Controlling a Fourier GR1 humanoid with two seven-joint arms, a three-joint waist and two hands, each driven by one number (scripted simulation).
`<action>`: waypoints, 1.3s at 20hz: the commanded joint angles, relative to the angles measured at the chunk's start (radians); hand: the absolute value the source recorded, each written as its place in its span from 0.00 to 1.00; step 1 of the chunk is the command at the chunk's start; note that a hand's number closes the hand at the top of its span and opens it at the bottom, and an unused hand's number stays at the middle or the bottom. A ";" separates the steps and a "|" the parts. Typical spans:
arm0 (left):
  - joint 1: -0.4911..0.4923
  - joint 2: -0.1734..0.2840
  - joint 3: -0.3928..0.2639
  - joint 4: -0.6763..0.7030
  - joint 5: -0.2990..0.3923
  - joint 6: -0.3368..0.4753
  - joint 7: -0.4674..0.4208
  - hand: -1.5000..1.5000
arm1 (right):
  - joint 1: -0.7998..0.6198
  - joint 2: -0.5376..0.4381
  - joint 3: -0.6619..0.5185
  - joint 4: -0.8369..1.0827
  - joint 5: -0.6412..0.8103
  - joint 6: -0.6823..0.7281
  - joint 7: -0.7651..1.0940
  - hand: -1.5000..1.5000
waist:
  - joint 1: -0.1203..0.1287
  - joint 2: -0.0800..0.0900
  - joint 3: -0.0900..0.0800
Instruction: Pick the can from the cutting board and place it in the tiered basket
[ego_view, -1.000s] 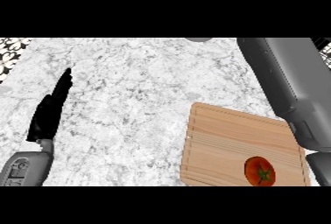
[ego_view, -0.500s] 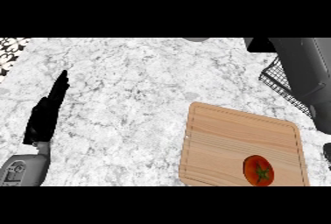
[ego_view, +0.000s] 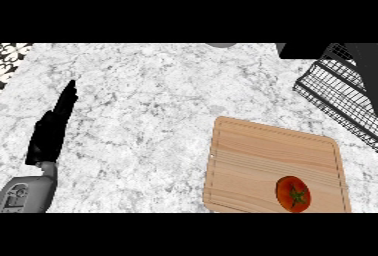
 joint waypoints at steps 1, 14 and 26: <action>-0.011 0.009 0.014 0.005 0.011 -0.018 0.008 0.50 | 0.018 -0.079 0.005 0.030 0.035 0.068 0.015 1.00 | -0.004 -0.001 0.000; 0.052 -0.023 0.010 -0.049 -0.027 0.007 0.015 0.50 | 0.250 -0.082 -0.117 -0.151 -0.140 0.053 -0.157 1.00 | -0.015 -0.008 0.001; 0.034 -0.012 0.045 -0.003 -0.012 -0.032 -0.019 0.50 | 0.418 -0.055 -0.281 -0.299 -0.332 -0.017 -0.161 0.00 | -0.014 -0.006 0.001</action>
